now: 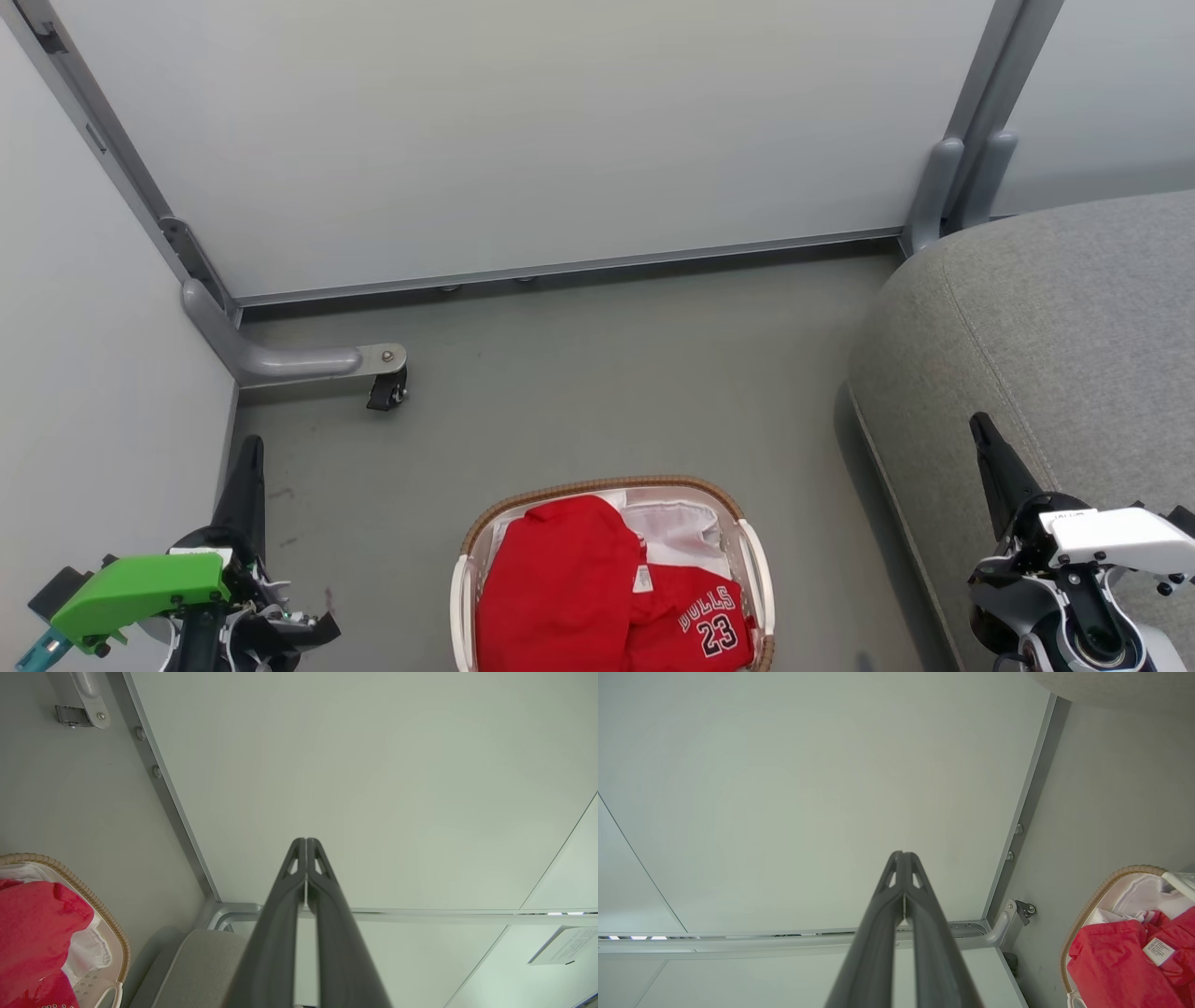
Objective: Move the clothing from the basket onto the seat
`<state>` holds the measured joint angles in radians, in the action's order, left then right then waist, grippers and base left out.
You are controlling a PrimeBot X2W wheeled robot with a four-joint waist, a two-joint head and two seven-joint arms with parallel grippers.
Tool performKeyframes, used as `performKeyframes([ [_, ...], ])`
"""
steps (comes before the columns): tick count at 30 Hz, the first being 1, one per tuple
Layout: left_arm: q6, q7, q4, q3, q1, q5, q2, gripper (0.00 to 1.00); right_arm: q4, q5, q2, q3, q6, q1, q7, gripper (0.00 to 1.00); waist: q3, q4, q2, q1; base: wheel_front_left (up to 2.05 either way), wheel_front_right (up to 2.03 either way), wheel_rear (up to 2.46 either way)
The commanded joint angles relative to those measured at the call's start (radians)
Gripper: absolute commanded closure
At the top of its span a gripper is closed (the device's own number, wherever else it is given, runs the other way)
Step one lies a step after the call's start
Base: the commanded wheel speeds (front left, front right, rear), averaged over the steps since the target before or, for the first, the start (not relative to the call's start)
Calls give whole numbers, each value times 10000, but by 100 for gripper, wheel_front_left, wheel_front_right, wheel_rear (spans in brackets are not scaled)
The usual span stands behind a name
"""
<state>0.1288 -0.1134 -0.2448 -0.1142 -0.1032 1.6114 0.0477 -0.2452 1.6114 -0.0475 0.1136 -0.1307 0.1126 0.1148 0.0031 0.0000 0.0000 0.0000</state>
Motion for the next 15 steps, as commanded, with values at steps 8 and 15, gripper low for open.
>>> performKeyframes([
  [8, 52, -39, 16, -18, -116, 32, 52, 100, 28, 32, -58, 13, 0, -89, 17, 100, 0, 0, 0, 0, 0, 0, 0],
  [15, 52, -39, 16, -18, -116, 32, 52, 100, 28, 32, -58, 13, 0, -90, 17, 100, 0, 0, 0, 0, 0, 0, 0],
])
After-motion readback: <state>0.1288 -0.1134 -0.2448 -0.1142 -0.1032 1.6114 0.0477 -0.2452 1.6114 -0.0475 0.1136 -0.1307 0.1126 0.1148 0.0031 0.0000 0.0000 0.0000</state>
